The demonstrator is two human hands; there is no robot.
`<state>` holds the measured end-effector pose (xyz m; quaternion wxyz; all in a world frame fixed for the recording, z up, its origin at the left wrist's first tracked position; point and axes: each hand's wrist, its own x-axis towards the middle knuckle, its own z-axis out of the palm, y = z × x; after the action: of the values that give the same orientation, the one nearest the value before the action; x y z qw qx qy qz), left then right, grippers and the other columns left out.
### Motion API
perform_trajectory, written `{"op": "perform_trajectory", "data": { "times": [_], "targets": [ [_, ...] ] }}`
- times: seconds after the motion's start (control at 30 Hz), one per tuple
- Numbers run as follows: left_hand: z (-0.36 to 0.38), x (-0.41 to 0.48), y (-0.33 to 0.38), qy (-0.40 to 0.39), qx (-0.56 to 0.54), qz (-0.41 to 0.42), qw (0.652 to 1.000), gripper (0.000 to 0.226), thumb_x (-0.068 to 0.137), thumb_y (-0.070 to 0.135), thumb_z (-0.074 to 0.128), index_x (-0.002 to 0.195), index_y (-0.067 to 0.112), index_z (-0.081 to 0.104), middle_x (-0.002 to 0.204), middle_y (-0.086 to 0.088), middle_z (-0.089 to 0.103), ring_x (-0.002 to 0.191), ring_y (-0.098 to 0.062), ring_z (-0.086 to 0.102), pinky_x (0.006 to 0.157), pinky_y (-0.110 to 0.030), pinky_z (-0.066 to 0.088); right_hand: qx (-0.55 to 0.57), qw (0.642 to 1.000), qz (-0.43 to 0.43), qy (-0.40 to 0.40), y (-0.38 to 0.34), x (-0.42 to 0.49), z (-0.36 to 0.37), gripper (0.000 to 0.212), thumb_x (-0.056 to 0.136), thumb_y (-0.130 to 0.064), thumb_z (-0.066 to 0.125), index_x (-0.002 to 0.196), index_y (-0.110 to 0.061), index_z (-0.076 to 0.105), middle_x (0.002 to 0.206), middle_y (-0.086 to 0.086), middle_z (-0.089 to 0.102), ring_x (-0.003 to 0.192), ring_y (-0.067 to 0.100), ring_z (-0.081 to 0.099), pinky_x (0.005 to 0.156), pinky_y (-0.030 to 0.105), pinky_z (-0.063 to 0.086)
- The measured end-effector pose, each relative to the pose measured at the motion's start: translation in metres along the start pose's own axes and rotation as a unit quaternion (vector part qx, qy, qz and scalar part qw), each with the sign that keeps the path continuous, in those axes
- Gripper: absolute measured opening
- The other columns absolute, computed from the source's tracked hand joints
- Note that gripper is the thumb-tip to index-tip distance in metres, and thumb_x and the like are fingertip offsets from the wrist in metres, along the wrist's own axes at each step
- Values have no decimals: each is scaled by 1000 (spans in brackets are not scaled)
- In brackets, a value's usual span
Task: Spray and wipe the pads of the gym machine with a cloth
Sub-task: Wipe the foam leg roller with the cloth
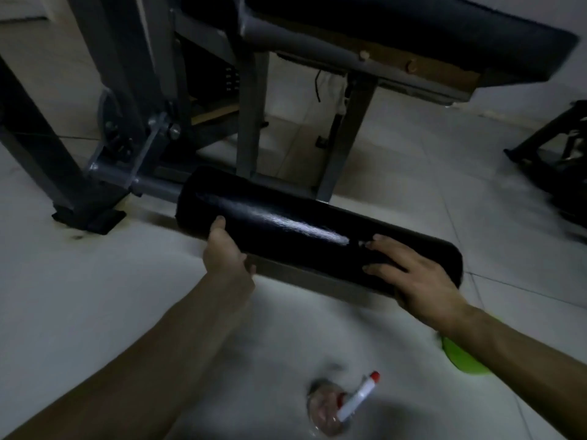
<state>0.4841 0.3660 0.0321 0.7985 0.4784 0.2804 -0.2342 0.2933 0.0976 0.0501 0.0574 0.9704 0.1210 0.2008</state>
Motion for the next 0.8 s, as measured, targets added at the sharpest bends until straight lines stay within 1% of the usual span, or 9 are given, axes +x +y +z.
{"op": "perform_trajectory", "data": {
  "times": [0.13,0.3,0.43,0.5,0.57,0.63,0.7,0.73,0.8],
  "targets": [
    [32,-13,-26,-15,-13,-30,999,90,70,84,58,138,26,55,135,-5,62,109,-27,62,86,-43,49,-25,996,89,-9,28,-78,-27,53,81,5,44,121,-18,68,151,11,53,145,28,46,92,39,56],
    [45,-6,-28,3,-40,-15,999,88,63,86,60,133,33,58,127,1,64,106,-30,63,85,-52,52,8,990,141,2,36,-105,-35,58,75,19,65,122,-15,69,161,7,43,146,27,45,96,41,57],
    [35,-9,-25,-51,-63,-3,997,69,72,77,63,124,33,65,122,0,71,107,-30,68,95,-60,52,55,994,93,31,22,-59,-14,47,86,15,64,123,-15,67,153,8,51,149,26,40,108,43,51],
    [29,-11,-20,-67,-91,-15,993,67,80,74,61,130,30,62,122,-4,68,108,-33,67,94,-62,52,58,996,53,52,9,-24,-1,27,103,-2,53,123,-12,69,147,10,56,148,27,43,110,43,49],
    [20,-11,-12,-73,-116,-34,990,70,84,77,54,135,29,60,120,-8,66,105,-35,67,96,-58,52,80,994,16,66,-12,20,14,29,110,-18,45,121,-10,71,142,11,60,145,28,47,110,42,49],
    [10,-7,-11,-75,-122,-53,988,73,88,81,41,135,29,62,100,-8,69,90,-33,69,93,-48,53,87,993,-17,82,-35,65,26,24,109,-21,53,118,-10,72,138,12,63,141,29,51,106,43,52],
    [-1,-1,-7,-73,-122,-73,987,74,90,82,34,121,22,66,89,-8,70,91,-34,71,94,-40,50,97,990,-46,90,-59,113,42,22,106,-23,57,117,-11,73,136,12,64,138,30,54,104,42,52],
    [-5,1,-5,-75,-122,-87,986,78,90,81,35,115,14,66,95,-10,72,103,-37,70,101,-43,48,105,989,-54,90,-70,136,49,22,106,-23,58,117,-12,73,135,11,64,137,30,54,104,41,52],
    [-12,6,0,-73,-112,-99,986,76,91,79,41,113,8,60,106,-18,73,106,-43,69,107,-54,47,122,986,-75,85,-94,181,60,19,104,-20,61,117,-12,72,134,11,64,135,30,55,103,40,52]
  ]
}}
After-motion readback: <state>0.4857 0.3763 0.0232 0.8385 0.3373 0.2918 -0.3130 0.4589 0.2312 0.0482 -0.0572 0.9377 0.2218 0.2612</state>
